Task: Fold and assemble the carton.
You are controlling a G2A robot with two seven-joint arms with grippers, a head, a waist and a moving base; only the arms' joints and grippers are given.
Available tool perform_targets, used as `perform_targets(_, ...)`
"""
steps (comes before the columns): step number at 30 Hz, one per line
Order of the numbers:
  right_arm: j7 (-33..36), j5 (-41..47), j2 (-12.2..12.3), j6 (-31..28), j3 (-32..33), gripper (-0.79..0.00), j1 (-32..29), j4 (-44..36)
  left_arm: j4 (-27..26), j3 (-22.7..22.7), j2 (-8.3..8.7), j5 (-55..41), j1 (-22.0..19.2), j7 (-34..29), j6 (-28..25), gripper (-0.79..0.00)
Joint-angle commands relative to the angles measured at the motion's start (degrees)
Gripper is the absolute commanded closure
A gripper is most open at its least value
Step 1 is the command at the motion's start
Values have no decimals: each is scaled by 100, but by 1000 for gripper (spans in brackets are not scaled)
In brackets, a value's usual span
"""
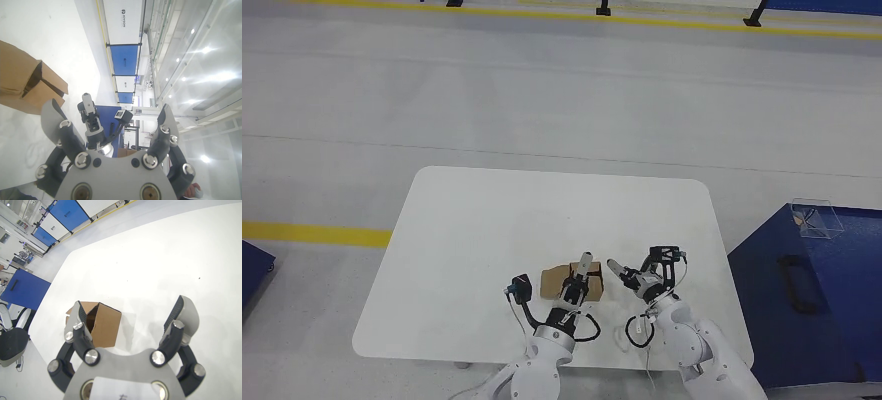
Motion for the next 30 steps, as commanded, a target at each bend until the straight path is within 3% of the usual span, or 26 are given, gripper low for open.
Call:
perform_targets(1, -193, -149, -18, 13, -90, -785, 25, 54, 0, -1, 0, 5, 1, -2, -4, -785)
perform_targets(6, -447, -331, -54, -41, -243, -785, 66, 206, 2, 96, -12, 830, 191, 333, -140, -785)
perform_targets(15, -672, -590, -107, -18, -399, -785, 192, 580, 1, -119, -5, 1153, 712, 263, -626, -785)
perform_targets(30, -665, -768, -158, 21, -462, -785, 274, 686, 31, -162, -13, 1187, 752, 101, -611, -785)
